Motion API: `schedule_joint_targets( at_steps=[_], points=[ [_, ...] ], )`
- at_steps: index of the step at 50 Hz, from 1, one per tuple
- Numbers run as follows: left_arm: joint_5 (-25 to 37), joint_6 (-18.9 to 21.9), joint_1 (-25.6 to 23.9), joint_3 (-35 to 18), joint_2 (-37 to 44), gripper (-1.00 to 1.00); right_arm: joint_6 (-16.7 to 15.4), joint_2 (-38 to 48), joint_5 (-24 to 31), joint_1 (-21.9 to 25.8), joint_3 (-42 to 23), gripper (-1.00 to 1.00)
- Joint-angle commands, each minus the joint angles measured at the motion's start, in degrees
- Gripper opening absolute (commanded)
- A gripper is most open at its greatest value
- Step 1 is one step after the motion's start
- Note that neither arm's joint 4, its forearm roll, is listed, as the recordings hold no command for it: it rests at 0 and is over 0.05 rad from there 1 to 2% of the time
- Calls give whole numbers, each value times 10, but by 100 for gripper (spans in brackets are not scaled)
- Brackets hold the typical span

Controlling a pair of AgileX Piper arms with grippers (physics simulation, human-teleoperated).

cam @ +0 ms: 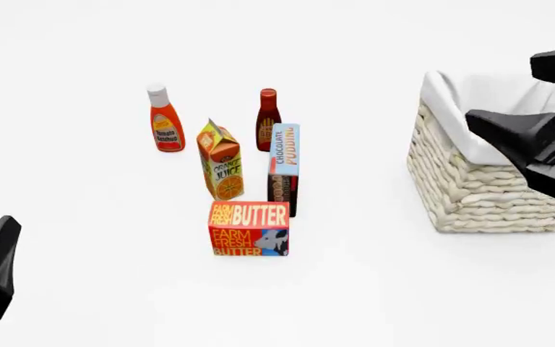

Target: Pick the butter and place it in the basket.

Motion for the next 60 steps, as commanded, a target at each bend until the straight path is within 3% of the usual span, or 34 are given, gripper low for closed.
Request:
schedule_joint_targets(
  at_steps=[1, 5, 8, 14, 24, 60],
  points=[
    [0, 0, 0, 0, 0, 100, -48, 80, 74, 29, -88, 100],
    [0, 0, 0, 0, 0, 100, -42, 96, 90, 41, -111, 100],
    [0, 0, 0, 0, 0, 100, -59, 123, 112, 46, -129, 100],
    [0, 0, 0, 0, 0, 100, -50, 165, 145, 65, -173, 100],
    [0, 0, 0, 0, 0, 100, -66, 216, 168, 72, -212, 100],
    [0, 0, 0, 0, 0, 100, -33, 408, 263, 155, -363, 100]
  ],
)
